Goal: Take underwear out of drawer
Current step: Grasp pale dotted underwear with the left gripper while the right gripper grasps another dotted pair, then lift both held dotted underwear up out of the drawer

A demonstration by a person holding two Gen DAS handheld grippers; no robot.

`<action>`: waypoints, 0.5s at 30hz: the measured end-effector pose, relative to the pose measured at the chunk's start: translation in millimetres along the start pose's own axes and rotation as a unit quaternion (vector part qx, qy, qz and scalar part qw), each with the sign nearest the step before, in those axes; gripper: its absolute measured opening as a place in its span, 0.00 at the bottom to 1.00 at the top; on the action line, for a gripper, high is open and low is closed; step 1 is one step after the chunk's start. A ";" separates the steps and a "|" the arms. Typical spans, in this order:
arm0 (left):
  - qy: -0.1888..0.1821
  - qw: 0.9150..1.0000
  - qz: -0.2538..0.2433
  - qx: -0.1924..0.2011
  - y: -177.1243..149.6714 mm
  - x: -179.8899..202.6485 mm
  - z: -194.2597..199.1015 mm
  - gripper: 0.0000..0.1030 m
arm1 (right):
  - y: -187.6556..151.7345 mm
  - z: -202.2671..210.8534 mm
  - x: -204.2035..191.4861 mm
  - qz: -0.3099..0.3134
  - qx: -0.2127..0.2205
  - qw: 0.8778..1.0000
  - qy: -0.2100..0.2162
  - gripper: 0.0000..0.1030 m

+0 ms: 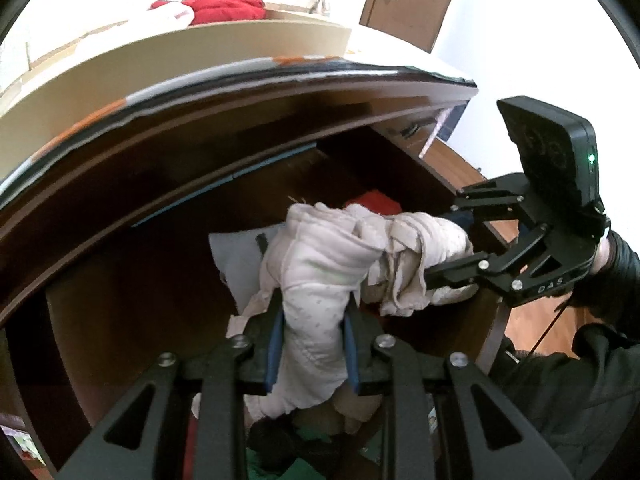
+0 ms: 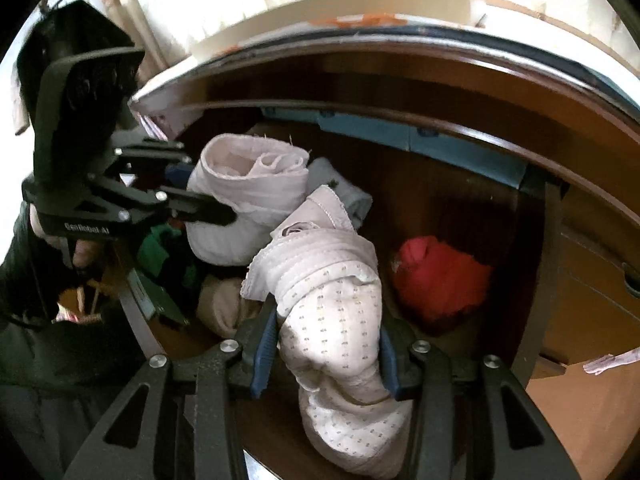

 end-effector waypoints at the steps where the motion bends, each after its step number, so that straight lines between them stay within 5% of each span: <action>1: 0.001 1.000 0.000 0.004 -0.4 -1.1 1.0 0.23 | 2.7 0.0 -0.6 -0.004 0.007 1.000 0.003 0.44; 15: 0.026 0.998 -0.019 0.054 -15.0 23.9 15.3 0.23 | 10.4 8.1 2.3 -0.042 0.059 0.997 0.012 0.44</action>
Point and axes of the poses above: each gripper's, at about its wrist camera, not at the fingertips, and z roughly against the way its jaws point, x to its right, y to its top, the point moved 9 cm from there along -z, roughly the way its jaws point, and after that the axes turned 10 degrees about -y, right-handed, at the moved point
